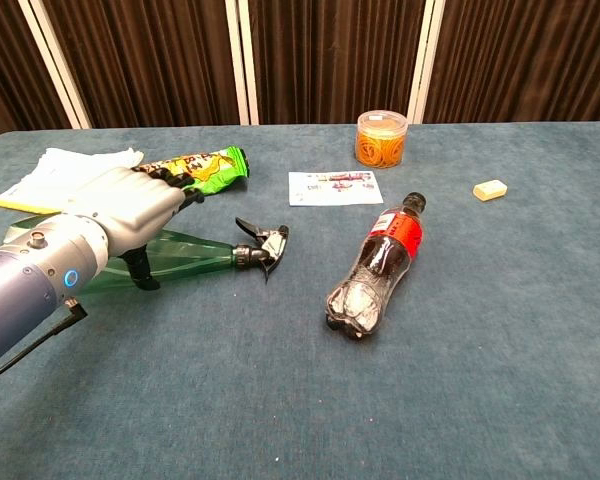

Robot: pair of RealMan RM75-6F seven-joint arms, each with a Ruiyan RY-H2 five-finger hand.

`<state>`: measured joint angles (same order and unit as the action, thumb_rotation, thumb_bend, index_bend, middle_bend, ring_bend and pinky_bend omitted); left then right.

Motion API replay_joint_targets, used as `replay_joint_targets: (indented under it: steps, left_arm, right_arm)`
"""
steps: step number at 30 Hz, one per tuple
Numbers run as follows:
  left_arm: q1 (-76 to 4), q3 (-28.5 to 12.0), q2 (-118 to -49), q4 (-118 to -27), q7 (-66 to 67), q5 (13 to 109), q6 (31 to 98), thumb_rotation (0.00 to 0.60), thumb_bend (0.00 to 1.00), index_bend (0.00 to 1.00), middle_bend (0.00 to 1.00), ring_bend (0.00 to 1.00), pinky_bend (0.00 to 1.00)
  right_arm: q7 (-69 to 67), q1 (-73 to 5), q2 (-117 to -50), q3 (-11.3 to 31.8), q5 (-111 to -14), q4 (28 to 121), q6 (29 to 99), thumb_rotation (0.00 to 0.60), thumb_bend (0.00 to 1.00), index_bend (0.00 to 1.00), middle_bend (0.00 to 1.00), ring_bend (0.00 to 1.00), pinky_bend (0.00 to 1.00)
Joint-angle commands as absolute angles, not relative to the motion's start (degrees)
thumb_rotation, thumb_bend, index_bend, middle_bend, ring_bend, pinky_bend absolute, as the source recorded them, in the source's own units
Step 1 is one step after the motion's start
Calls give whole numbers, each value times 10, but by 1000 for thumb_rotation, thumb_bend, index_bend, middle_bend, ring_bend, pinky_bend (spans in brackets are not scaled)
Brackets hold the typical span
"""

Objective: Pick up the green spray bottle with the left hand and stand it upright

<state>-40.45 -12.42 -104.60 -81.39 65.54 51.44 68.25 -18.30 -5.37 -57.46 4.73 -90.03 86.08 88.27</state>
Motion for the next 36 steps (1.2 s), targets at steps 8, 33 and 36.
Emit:
replay_joint_targets:
  steps: [8,33,36]
  left_arm:
    - [-439,-129,-1083,-731,587,530,653,600,204,428,29,0,119]
    - [-359,-191,-1098,-804,122,712,823,600,417,750,313,103,129]
    - [-341,-212,-1101,-818,41,707,840,600,415,749,316,103,129]
  right_arm:
    - [-180,-56,-576,47,-899,861,878,600,107,0,0,0,0]
    - [-192,-63,-568,30,-917,869,861,600,107,0,0,0,0]
    - [-194,-65,-568,27,-923,867,858,600,107,0,0,0,0]
